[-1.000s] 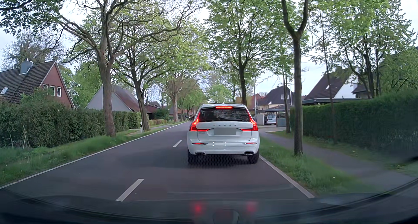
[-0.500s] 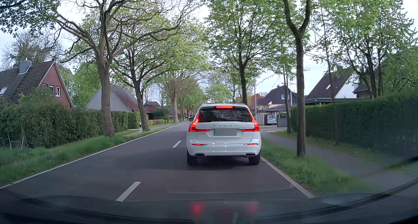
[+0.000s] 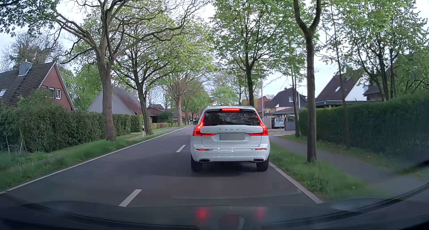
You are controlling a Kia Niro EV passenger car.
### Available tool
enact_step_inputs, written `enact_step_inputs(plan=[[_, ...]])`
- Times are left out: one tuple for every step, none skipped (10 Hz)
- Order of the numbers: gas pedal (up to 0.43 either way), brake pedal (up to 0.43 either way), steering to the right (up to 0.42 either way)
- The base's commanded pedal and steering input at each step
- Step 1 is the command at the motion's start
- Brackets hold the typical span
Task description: Follow the waypoints while adhering to traffic rules and regulations
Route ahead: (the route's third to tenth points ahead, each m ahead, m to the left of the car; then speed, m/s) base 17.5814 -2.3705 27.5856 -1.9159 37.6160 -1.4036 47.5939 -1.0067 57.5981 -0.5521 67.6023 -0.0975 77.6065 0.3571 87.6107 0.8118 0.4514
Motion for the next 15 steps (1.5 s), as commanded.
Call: enact_step_inputs(plan=[[0.000,0.110,0.003],[0.000,0.116,0.003],[0.000,0.110,0.003],[0.000,0.116,0.003],[0.000,0.116,0.004],[0.000,0.116,0.003],[0.000,0.116,0.003],[0.000,0.122,0.004],[0.000,0.122,0.003],[0.000,0.122,0.003],[0.000,0.128,0.003],[0.000,0.122,0.003],[0.000,0.122,0.003],[0.000,0.122,0.003],[0.000,0.122,0.003]])
